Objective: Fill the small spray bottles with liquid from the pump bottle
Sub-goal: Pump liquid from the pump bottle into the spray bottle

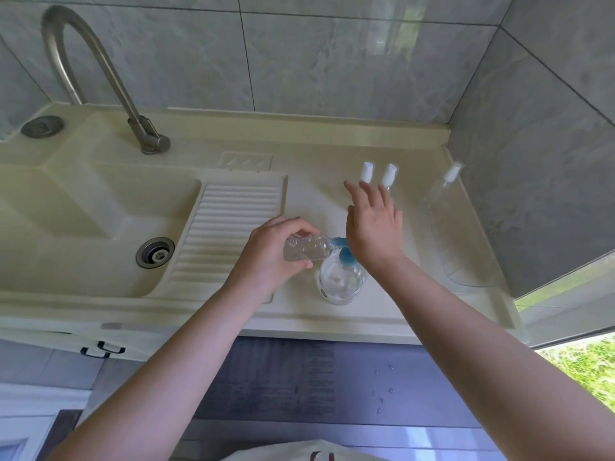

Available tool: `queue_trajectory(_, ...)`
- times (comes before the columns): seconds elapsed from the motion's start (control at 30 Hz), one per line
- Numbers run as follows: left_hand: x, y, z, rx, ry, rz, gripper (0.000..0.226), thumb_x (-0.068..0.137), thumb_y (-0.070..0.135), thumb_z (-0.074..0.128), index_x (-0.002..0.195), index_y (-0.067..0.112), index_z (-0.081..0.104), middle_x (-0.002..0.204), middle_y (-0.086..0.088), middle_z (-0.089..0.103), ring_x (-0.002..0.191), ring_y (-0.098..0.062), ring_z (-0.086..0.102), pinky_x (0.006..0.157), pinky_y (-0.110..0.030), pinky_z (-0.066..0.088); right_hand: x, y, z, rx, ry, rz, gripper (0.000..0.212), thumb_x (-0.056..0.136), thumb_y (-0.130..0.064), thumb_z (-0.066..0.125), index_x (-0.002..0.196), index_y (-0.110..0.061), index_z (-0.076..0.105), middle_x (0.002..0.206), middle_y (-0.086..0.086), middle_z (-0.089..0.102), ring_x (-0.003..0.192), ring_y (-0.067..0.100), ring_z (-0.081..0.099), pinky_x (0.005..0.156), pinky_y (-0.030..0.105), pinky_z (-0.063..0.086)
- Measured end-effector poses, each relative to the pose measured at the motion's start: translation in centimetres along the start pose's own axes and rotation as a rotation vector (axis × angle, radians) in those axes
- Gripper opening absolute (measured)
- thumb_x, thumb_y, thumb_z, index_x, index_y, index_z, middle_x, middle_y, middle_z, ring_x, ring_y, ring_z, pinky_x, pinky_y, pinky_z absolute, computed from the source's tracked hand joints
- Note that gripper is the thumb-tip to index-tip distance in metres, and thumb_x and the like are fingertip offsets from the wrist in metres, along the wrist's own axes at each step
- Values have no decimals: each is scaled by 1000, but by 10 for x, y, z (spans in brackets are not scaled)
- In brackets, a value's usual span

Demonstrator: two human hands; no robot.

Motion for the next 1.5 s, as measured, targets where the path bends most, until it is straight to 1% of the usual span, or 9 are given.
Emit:
queue_trajectory(0.17, 0, 1, 3, 40, 2, -3, 49, 63, 9, 88, 103, 31, 71, 97, 13, 62, 91, -5, 60, 87, -21, 47, -2, -2, 4, -37, -9, -32, 50, 104, -21, 37, 153, -27, 30, 162, 5, 26, 152, 31, 9, 116, 44, 16)
queue_trajectory(0.33, 0, 2, -1, 17, 20, 8, 50, 62, 7, 88, 101, 31, 71, 95, 15, 63, 90, -1, 60, 83, -9, 42, 2, -5, -7, -60, 10, -67, 51, 105, -28, 39, 155, -26, 27, 162, 6, 25, 153, 31, 8, 117, 46, 15)
queue_trajectory(0.47, 0, 2, 2, 23, 3, -7, 51, 62, 8, 88, 103, 32, 71, 97, 13, 63, 93, -7, 62, 89, -24, 49, -2, -1, 7, -41, -44, -34, 48, 104, -27, 36, 152, -29, 33, 160, 2, 31, 151, 31, 11, 119, 48, 11)
queue_trajectory(0.57, -1, 2, 2, 25, -5, -13, 50, 64, 8, 88, 104, 32, 71, 98, 13, 63, 94, -6, 62, 89, -19, 47, 3, 5, 3, -89, -93, -23, 52, 104, -37, 37, 154, -30, 25, 161, 1, 27, 152, 30, 8, 120, 54, 2)
queue_trajectory(0.73, 0, 4, -1, 24, 5, -7, 50, 62, 6, 87, 103, 30, 71, 97, 11, 65, 93, -5, 62, 86, -10, 44, 3, -2, 1, -25, -136, -17, 56, 104, -38, 37, 156, -28, 20, 161, 0, 28, 152, 29, 10, 120, 55, 4)
queue_trajectory(0.93, -1, 3, 0, 32, 4, -11, 51, 62, 7, 87, 103, 32, 71, 96, 11, 65, 92, -7, 62, 90, -26, 49, -2, 4, 20, 13, -224, 25, 53, 105, -34, 28, 157, -29, 18, 161, 2, 28, 152, 30, 8, 121, 56, 3)
queue_trajectory(1.13, -1, 3, 0, 20, 10, -4, 49, 62, 7, 87, 102, 31, 71, 95, 11, 64, 91, -1, 60, 83, -7, 41, 5, 3, 15, 101, -252, 97, 55, 105, -42, 29, 157, -30, 18, 161, 2, 27, 153, 28, 6, 120, 54, 0)
queue_trajectory(1.3, 0, -1, 2, 23, 8, -5, 51, 62, 8, 87, 104, 32, 70, 96, 12, 64, 91, -2, 60, 87, -17, 45, -1, 5, 29, 53, -325, 93, 53, 105, -40, 21, 157, -32, 17, 165, 3, 19, 153, 30, 1, 120, 55, -4)
queue_trajectory(1.5, -2, -1, 1, 6, 25, 5, 50, 63, 9, 87, 103, 33, 70, 96, 14, 64, 89, 4, 57, 83, -7, 41, 12, 1, 17, 68, -305, 89, 56, 105, -50, 20, 158, -32, 14, 166, 5, 14, 153, 32, -2, 119, 56, -5)
Point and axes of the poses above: each hand's wrist, its own x-axis towards the middle knuckle, its own z-axis out of the palm, y = z × x, the point moved 7 cm from there along x, towards the middle knuckle
